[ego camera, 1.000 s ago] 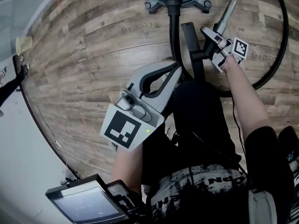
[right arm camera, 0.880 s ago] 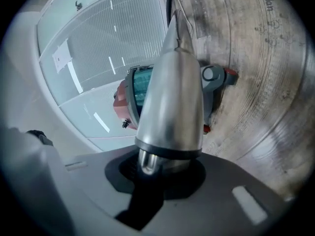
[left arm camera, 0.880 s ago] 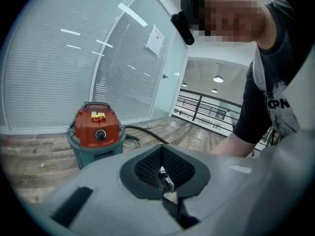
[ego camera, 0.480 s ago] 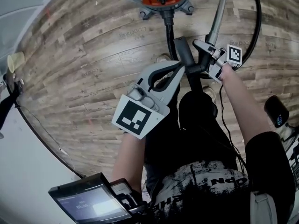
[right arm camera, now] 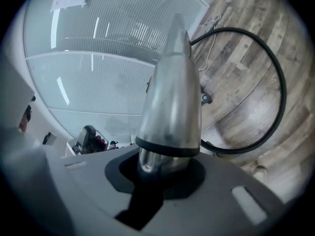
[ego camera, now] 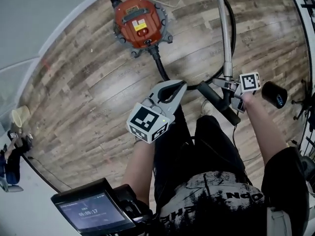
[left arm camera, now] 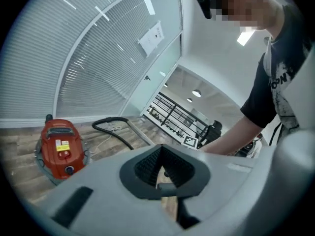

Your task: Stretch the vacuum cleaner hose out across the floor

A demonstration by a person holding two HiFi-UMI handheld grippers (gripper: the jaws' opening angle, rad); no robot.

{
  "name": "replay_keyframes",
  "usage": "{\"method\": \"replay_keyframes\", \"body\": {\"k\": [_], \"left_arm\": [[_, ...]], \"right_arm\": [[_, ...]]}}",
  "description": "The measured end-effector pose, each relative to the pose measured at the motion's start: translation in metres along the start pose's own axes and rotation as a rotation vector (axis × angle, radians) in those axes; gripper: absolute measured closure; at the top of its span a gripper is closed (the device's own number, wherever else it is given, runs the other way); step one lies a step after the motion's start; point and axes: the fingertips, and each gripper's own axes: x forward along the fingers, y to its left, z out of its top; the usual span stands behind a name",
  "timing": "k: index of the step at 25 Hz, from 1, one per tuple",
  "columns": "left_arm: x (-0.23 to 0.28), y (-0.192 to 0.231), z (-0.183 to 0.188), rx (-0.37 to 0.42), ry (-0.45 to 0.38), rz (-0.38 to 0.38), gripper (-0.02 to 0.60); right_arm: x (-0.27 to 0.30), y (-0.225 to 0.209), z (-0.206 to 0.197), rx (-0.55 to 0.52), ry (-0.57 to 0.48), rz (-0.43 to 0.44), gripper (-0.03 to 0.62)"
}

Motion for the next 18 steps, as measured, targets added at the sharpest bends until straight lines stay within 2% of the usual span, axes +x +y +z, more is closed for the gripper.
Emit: {"method": "replay_keyframes", "body": {"k": [2,4,7,10,12,16,17,18], "left_arm": [[0.024,-0.009,0.016,-0.042,-0.007,-0.071,0.58],[0.049,-0.024,0.036,-0.121,-0.027,-0.158,0.569],[0.094,-0.054,0.059,-0.248,-0.023,-0.308,0.428],[0.15,-0.082,0.063,-0.272,0.02,-0.346,0.37],[0.191,-0.103,0.053,-0.297,0.063,-0.36,0.31],[0.264,-0.156,0.022,-0.444,0.111,-0.424,0.25],[0.278,-0.171,0.014,-0.475,0.118,-0.45,0.218],[0.289,-0.19,0.009,-0.51,0.114,-0.49,0.213]], "right_arm": [[-0.033,0.017,-0.011,0.002,0.01,-0.03,0.514],[-0.074,0.022,-0.028,-0.04,0.049,-0.117,0.513],[-0.134,0.03,-0.057,-0.167,0.116,-0.259,0.513],[-0.17,0.053,-0.099,-0.219,0.146,-0.276,0.513],[-0.19,0.059,-0.13,-0.255,0.162,-0.283,0.513],[-0.216,0.059,-0.183,-0.321,0.216,-0.3,0.513],[-0.22,0.057,-0.194,-0.333,0.227,-0.302,0.514],[-0.223,0.054,-0.206,-0.343,0.232,-0.305,0.513]]}}
